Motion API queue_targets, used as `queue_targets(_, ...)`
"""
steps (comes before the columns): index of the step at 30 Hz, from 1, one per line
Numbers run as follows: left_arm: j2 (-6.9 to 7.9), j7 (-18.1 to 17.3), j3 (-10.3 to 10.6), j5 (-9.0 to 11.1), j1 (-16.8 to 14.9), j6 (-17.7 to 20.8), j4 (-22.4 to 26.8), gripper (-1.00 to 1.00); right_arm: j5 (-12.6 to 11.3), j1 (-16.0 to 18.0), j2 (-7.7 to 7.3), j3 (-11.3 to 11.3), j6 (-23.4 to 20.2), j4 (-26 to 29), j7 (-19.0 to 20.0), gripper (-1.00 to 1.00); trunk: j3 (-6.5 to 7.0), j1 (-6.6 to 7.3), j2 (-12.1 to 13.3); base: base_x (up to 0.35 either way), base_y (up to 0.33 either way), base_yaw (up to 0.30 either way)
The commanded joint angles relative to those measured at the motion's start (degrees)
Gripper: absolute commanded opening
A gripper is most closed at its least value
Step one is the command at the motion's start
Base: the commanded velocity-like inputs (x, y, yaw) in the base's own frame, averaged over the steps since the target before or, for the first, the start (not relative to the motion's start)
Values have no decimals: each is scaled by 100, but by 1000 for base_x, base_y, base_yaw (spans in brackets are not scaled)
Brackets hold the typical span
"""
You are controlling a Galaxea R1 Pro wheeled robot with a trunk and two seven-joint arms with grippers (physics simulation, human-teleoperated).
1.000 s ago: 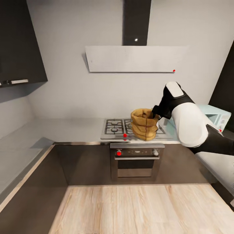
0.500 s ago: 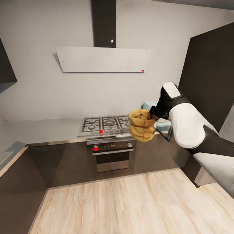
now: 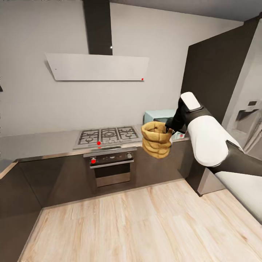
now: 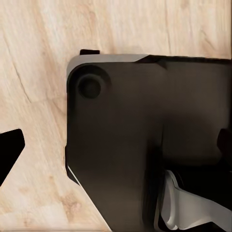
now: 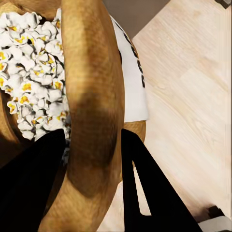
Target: In the kitchen, take the popcorn bag from the countertop, put it into the microwave, and heat it until the popcorn is cooked so the cooked popcorn ends up inside the bag.
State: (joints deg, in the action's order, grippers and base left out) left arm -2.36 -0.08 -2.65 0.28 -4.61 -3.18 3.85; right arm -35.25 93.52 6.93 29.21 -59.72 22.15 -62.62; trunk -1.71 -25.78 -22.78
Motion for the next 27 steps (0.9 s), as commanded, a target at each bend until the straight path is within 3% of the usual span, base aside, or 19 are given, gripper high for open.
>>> queue_targets(1,-1,-1,-25,4,-5,-21,-6,100,-52,3,1,5,-28,10,-49,-100,-14,0,-14,-298,-206,-1)
queue_targets(16,-3,-1,-25,-2,-5,-25,-4,100,-52,-50,-17,-77,-28,20,54,-100,-14,0,-14,-293,-214,0)
queue_targets(20,-10,-1,-21,-2,-10,-25,0,100,-52,-120,-30,-337,-28,54,268,-100,-14,0,-14,-236,-280,0)
queue_targets(27,-10,-1,-18,-2,-8,-25,1,100,-52,-132,-46,-372,-28,53,337,-100,-14,0,-14,-234,-282,0)
